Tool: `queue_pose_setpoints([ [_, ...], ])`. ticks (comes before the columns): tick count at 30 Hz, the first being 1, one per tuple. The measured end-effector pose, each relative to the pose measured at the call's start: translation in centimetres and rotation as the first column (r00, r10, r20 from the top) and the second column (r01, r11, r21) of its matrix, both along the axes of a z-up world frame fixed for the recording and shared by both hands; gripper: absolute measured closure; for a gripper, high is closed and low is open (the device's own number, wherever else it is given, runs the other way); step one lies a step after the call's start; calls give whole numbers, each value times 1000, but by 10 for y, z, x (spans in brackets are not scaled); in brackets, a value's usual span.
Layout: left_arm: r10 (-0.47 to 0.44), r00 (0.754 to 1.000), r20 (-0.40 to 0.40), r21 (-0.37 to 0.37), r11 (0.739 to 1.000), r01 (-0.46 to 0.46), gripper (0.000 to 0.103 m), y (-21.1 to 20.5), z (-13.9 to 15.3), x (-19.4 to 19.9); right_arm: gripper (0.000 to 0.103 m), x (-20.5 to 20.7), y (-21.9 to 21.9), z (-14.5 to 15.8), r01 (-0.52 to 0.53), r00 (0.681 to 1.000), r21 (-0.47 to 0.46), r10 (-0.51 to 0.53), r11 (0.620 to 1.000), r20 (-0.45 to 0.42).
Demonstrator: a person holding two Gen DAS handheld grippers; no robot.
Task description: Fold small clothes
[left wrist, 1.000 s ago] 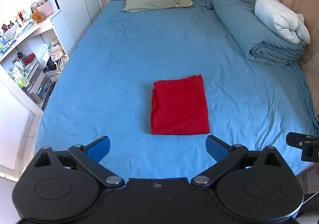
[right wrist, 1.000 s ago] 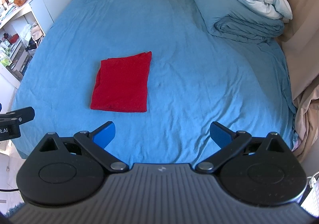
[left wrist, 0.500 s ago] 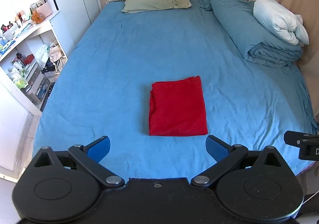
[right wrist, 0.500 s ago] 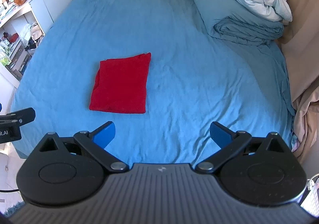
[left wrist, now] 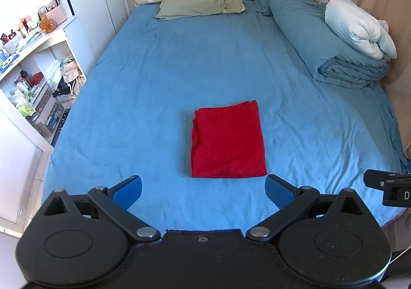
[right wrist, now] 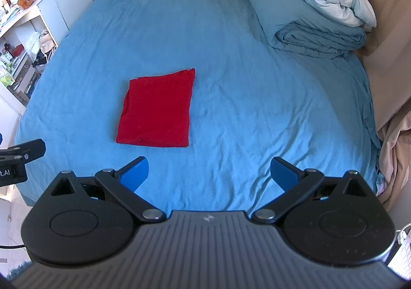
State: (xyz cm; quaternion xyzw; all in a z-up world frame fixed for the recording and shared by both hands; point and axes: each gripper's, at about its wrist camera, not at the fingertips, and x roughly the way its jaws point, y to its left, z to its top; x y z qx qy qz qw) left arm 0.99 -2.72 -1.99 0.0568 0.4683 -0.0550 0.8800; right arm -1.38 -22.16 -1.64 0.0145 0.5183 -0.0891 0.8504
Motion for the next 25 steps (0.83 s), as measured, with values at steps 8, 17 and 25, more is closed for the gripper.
queue_pose_setpoints([
  [8,-16,1000,14,27,1000,15,0,-4,1,-1,0,0,-3,-1,0,1000,-1,0,1000,5],
  [17,-20,998,56,24,1000,18,0,-5,7,-3,0,-4,-2,4,2,1000,-1,-2,1000,23],
  [25,-12,996,86,5,1000,11,0,-2,11,-2,0,-5,2,7,6,999,-3,-6,1000,33],
])
